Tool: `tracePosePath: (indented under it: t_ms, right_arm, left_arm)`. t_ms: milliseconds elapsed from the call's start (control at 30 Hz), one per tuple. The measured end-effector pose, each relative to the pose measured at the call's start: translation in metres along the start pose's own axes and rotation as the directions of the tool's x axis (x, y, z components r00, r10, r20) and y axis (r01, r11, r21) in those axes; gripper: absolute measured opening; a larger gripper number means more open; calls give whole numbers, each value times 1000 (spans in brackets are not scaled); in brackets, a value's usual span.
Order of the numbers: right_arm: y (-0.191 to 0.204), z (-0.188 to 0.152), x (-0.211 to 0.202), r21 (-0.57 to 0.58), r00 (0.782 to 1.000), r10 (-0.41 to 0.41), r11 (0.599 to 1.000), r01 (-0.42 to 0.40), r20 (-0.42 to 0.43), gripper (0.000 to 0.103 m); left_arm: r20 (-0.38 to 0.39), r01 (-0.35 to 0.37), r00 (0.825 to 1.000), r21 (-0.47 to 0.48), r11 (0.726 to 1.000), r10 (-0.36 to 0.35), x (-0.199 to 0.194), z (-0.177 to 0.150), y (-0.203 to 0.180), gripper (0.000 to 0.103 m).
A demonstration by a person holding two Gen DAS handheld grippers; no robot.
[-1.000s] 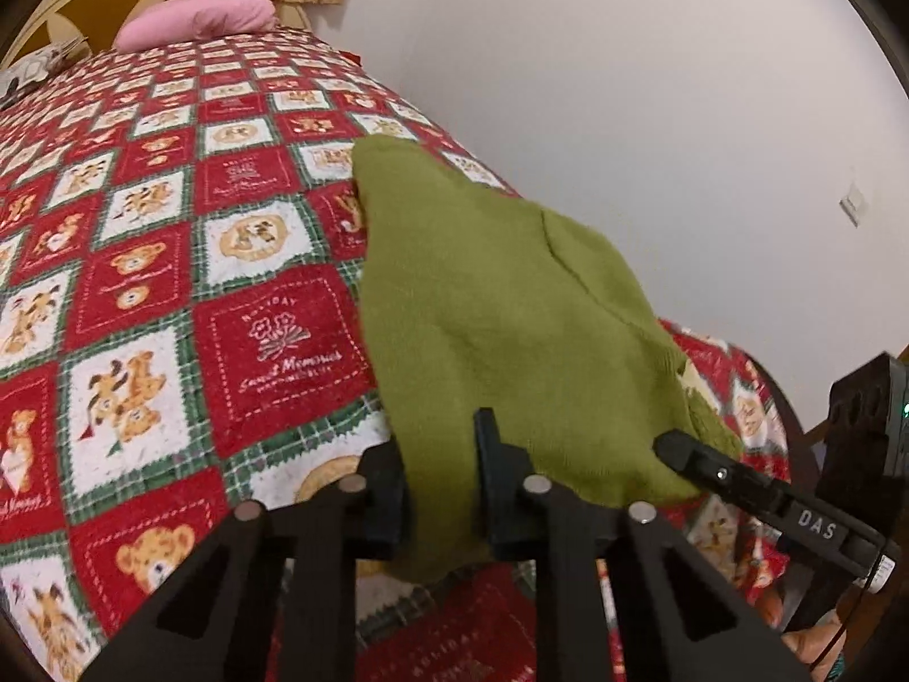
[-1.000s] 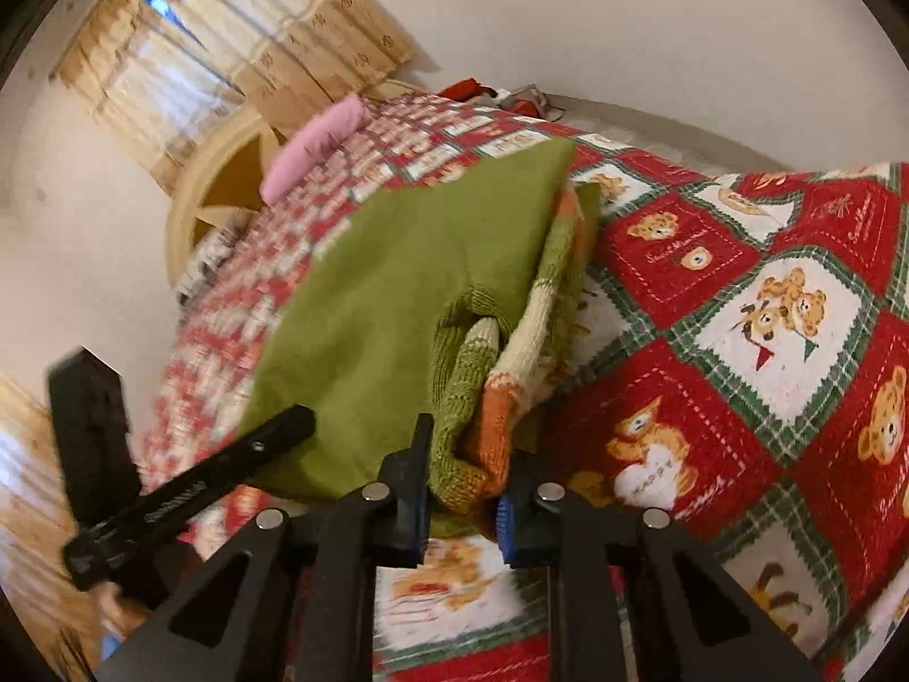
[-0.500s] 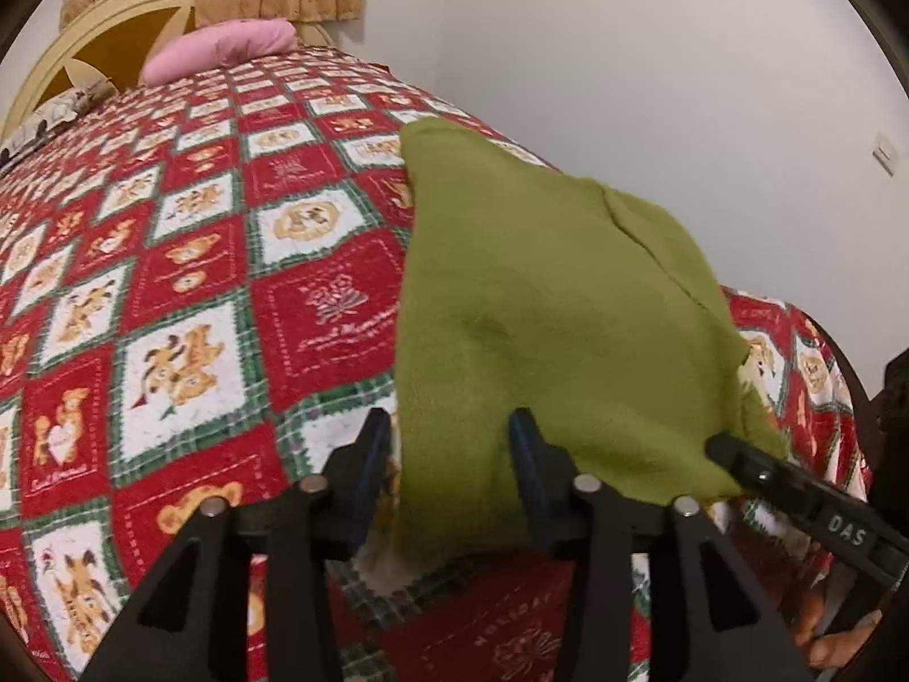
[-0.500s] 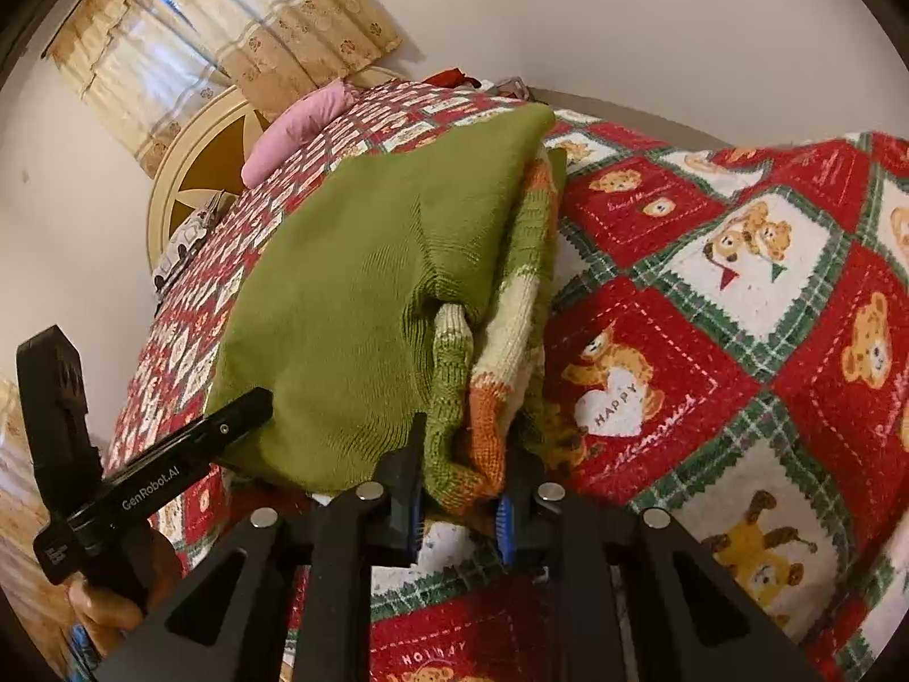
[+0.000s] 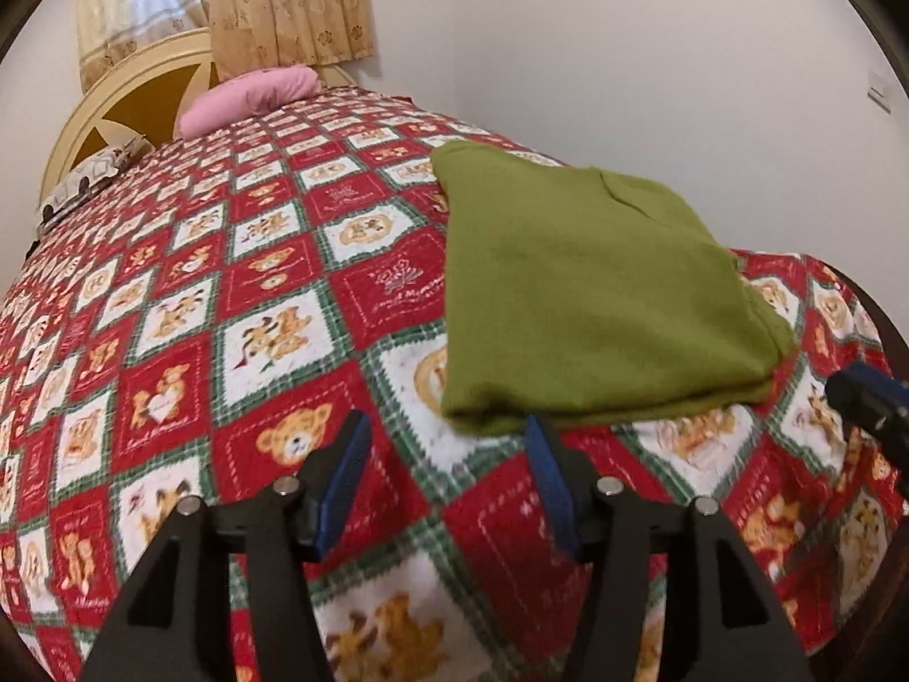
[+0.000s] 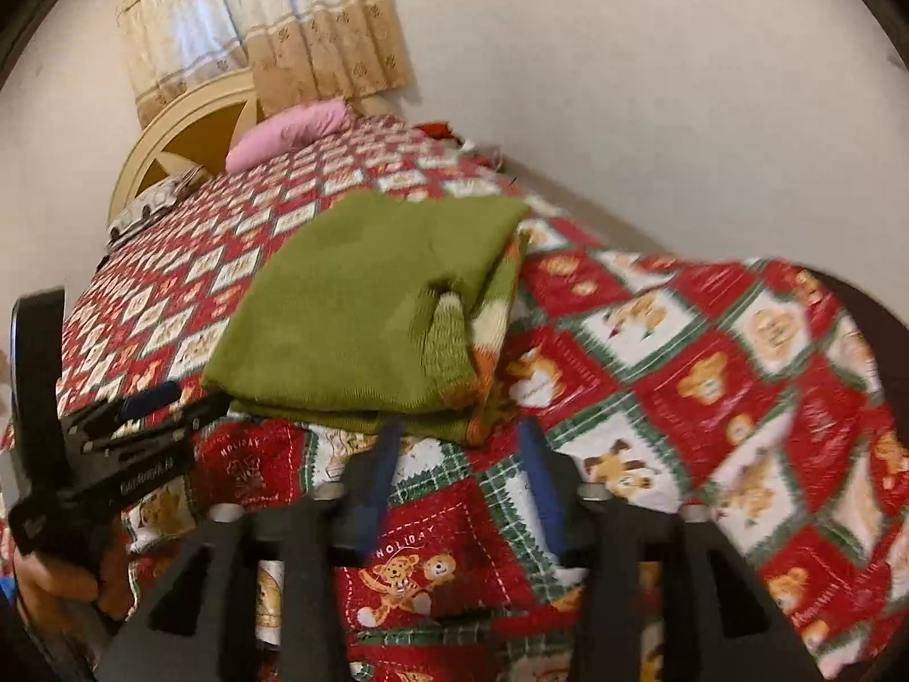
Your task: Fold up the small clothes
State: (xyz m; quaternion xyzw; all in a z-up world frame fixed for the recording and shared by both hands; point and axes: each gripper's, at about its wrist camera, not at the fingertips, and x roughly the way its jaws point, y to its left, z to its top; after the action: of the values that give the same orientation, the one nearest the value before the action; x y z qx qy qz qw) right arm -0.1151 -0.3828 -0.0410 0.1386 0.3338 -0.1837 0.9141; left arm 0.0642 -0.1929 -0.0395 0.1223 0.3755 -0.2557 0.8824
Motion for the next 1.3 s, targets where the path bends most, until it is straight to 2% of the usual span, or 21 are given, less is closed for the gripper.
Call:
tracePosePath:
  t_ms: [133, 200, 333, 433, 567, 767, 933, 1100, 1300]
  right_arm:
    - [7, 0, -24, -13, 997, -16, 1000, 17, 74, 58]
    - [13, 1, -35, -22, 994, -29, 999, 32, 108, 58]
    - [25, 5, -60, -5, 981, -28, 1000, 30, 191, 59]
    - [34, 5, -77, -10, 967, -36, 999, 39, 251, 66]
    - [46, 7, -97, -37, 948, -45, 998, 60, 316, 70]
    - [49, 11, -114, -19, 934, -38, 999, 48, 355, 70]
    - [51, 11, -130, -26, 910, -63, 996, 81, 410, 70]
    - [53, 12, -144, -20, 883, -82, 995, 102, 462, 73]
    - [53, 13, -159, -22, 858, -93, 992, 121, 505, 75]
  left_arm:
    - [46, -19, 999, 3, 1000, 19, -20, -5, -1, 76]
    - [81, -23, 996, 2, 1000, 23, -33, -5, -1, 80]
    - [183, -62, 981, 21, 998, 57, -63, -5, -3, 100]
    - [257, -89, 963, 22, 996, 80, -82, -4, -4, 103]
    - [303, -56, 952, 12, 998, 50, -98, -1, -2, 103]
    - [322, -14, 947, -6, 1000, 15, -110, 0, 0, 103]
    - [337, -6, 942, -4, 1000, 7, -116, 1, -3, 103]
    - [354, 60, 934, -10, 998, -53, -127, 2, -2, 103]
    - [377, 80, 924, -17, 997, -68, -140, 5, -2, 103]
